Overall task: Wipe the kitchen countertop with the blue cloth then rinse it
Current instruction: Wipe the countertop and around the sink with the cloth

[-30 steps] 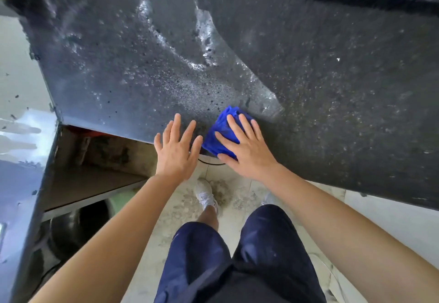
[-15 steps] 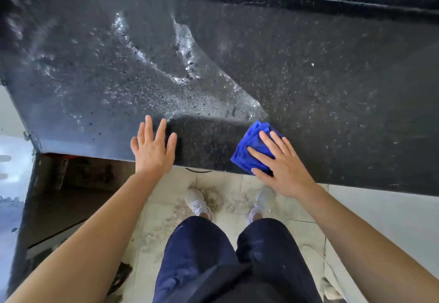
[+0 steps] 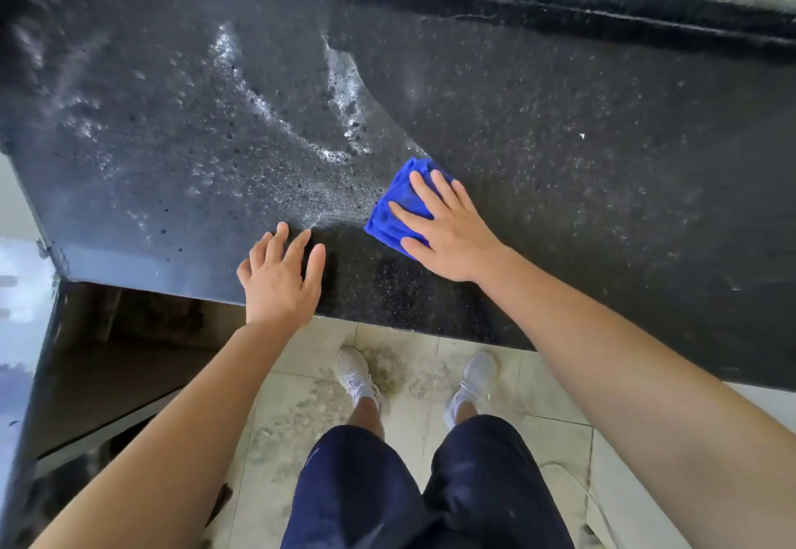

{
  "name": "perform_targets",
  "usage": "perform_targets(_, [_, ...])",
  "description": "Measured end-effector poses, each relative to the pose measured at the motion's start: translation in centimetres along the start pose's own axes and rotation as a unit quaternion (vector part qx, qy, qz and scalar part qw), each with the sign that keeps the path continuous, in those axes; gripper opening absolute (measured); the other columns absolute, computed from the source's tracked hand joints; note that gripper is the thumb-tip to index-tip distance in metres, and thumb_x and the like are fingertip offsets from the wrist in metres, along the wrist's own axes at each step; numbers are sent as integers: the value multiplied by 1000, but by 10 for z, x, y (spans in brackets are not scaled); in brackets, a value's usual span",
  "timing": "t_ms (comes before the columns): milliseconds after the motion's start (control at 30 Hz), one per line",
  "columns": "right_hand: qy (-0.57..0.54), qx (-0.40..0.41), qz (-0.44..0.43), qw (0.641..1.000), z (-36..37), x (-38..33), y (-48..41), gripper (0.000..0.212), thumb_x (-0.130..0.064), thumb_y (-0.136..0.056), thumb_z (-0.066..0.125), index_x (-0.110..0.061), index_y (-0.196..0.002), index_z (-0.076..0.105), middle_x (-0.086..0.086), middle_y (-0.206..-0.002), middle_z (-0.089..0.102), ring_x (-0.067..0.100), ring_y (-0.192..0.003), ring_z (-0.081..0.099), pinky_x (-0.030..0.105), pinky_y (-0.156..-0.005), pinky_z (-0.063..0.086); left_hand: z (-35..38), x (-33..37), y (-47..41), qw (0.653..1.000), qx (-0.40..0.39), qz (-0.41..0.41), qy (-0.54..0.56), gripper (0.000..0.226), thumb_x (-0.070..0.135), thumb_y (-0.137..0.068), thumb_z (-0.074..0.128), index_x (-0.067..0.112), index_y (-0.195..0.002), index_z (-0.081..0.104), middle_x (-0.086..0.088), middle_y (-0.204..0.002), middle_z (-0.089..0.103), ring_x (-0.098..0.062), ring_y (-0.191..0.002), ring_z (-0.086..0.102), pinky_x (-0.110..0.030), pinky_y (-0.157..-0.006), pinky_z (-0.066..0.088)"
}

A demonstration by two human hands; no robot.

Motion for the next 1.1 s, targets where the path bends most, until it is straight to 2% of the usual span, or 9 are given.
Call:
perform_targets(133, [11, 38, -16, 999, 9, -51, -48, 56, -50, -99, 37, -33, -153, 36, 15, -166, 10, 42, -151, 6, 57, -122, 5, -10, -4, -8, 997, 66, -8, 34, 47, 45, -104, 33, 22, -142, 47, -4, -150, 43, -27, -138, 34, -50, -114, 22])
perform_targets(267, [-3, 89, -58, 994, 17, -28, -9, 52, -45, -96, 45, -32, -145, 50, 13, -162, 27, 36, -150, 21, 52, -121, 17, -16, -11, -25, 996, 87, -5, 21, 47, 43, -105, 32, 20, -143, 46, -7, -157, 31, -28, -143, 26, -50, -116, 17])
perform_targets(333, [-4, 89, -47, 995, 23, 4, 32, 51, -45, -97, 49, -33, -146, 48, 10, -164, 23, 32, -152, 17, 52, -121, 18, -16, -15, -37, 996, 91, -10, 17, 48, 43, -106, 28, 19, -145, 45, -7, -159, 30, -27, -145, 25, -49, -118, 15])
perform_targets(467, [-30, 68, 66, 995, 21, 61, 85, 55, -49, -98, 42, -34, -150, 40, 8, -167, 13, 30, -154, 5, 55, -122, 14, -9, -18, -47, 995, 94, -21, 17, 53, 45, -105, 24, 18, -142, 50, -6, -158, 34, -26, -147, 24, -50, -119, 15])
perform_targets(633, [-45, 112, 105, 987, 13, 61, 29, 56, -49, -95, 41, -33, -148, 45, 10, -166, 13, 36, -152, 8, 52, -123, 6, -4, -24, -46, 996, 93, 0, -12, 59, 50, -101, 21, 20, -144, 48, -7, -158, 34, -27, -147, 24, -49, -118, 15])
perform_targets(767, [-30, 172, 82, 981, 3, 18, -74, 54, -46, -95, 40, -31, -146, 49, 16, -162, 24, 42, -148, 21, 56, -120, 12, -3, -29, -47, 995, 95, 14, -27, 57, 50, -101, 22, 22, -145, 47, -6, -159, 33, -26, -147, 23, -47, -117, 14])
perform_targets(867, [-32, 159, 70, 984, -7, -19, -125, 59, -50, -93, 33, -34, -149, 42, 15, -164, 19, 41, -150, 16, 54, -122, 7, -2, -28, -47, 994, 106, 12, -19, 57, 50, -101, 22, 22, -144, 47, -6, -158, 33, -26, -146, 24, -47, -117, 14])
perform_targets(1033, [-12, 150, 6, 989, -2, 5, -76, 52, -47, -98, 38, -36, -148, 44, 8, -164, 23, 35, -150, 19, 50, -122, 12, 2, -26, -46, 994, 110, 7, -10, 58, 52, -101, 24, 21, -145, 45, -6, -160, 29, -27, -148, 20, -51, -118, 13])
perform_targets(1100, [-13, 148, 20, 989, 7, 24, -27, 50, -45, -98, 42, -35, -148, 46, 8, -164, 23, 33, -151, 19, 49, -122, 13, 3, -25, -45, 994, 110, 7, -3, 59, 53, -101, 23, 21, -145, 45, -6, -161, 27, -27, -149, 18, -52, -119, 12])
Point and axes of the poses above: each hand's wrist, its own y-axis away from the middle knuckle, its own z-axis out of the palm, x = y × z, the point moved 4 cm from there along -y, towards the middle knuckle
